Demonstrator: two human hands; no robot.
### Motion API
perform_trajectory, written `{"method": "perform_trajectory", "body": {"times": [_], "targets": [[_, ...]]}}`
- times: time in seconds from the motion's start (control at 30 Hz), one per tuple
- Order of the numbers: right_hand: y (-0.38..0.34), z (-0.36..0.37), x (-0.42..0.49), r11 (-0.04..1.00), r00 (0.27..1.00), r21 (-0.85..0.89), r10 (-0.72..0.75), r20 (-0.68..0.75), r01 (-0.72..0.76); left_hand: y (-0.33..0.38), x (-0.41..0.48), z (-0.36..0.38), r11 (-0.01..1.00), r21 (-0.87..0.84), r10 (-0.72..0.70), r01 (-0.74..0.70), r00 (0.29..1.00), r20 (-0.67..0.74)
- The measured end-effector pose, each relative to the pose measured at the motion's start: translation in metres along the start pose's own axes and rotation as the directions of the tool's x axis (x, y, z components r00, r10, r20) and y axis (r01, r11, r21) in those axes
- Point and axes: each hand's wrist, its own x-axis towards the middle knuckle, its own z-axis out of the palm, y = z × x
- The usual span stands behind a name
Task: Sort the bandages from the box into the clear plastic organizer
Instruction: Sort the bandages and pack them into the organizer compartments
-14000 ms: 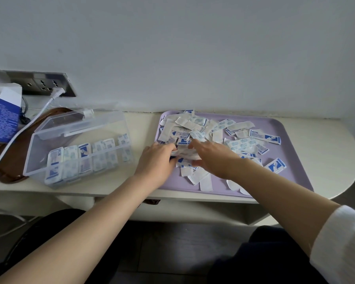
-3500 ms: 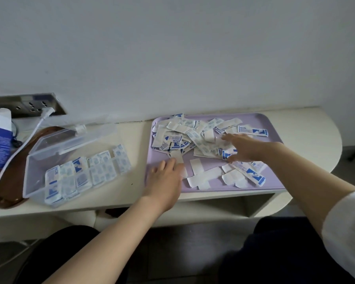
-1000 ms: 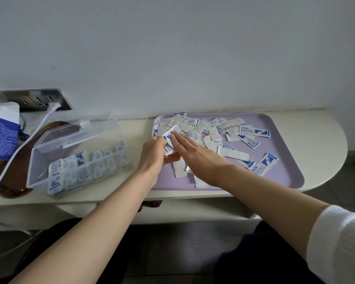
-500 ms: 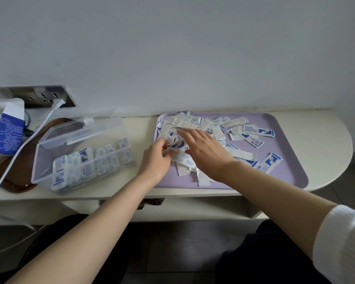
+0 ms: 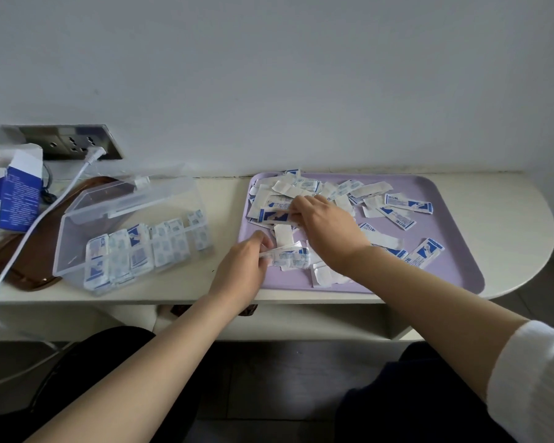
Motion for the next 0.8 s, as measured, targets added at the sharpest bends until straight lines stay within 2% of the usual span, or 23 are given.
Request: {"method": "perform_trajectory", "body": {"times": [0.1, 0.23, 0.33, 0.47, 0.53, 0.6, 0.7, 0.8], "targets": [[0.006, -0.004, -0.001, 0.994, 0.994, 0.098, -0.062, 0.089, 0.053, -0.001, 0.004, -0.003, 0.999, -0.007, -0.041, 0.041, 0.999, 0.004], [0.011, 0.008, -0.009, 0.991, 0.965, -0.075, -0.088, 0.248, 0.11, -0.003, 0.007, -0.004, 0.998, -0.053, -0.023, 0.025, 0.999, 0.023], [0.005, 0.013, -0.011, 0.993, 0.96, -0.097, -0.033, 0.277, 0.062, -0.002, 0.006, -0.003, 0.998, -0.066, -0.005, 0.008, 0.999, 0.042], [-0.001, 0.014, -0.008, 0.978, 0.962, -0.174, -0.069, 0.265, 0.118, -0.001, 0.005, -0.005, 0.995, -0.102, 0.026, -0.025, 1.0, 0.016], [-0.004, 0.015, -0.007, 0.98, 0.963, -0.178, -0.034, 0.269, 0.084, 0.001, 0.005, -0.007, 0.994, -0.094, 0.047, -0.048, 0.999, -0.015], [-0.006, 0.019, -0.006, 0.991, 0.96, -0.132, 0.008, 0.278, 0.03, 0.002, 0.004, -0.01, 0.996, -0.007, 0.087, -0.087, 0.996, -0.019], [-0.009, 0.029, -0.007, 0.996, 0.955, 0.025, 0.08, 0.287, -0.091, -0.001, 0.002, -0.007, 0.928, 0.311, 0.184, -0.207, 0.978, 0.103], [-0.017, 0.037, -0.012, 0.964, 0.937, 0.215, 0.079, 0.341, -0.159, -0.008, -0.002, 0.002, 0.815, 0.539, 0.097, -0.212, 0.968, 0.233]]}}
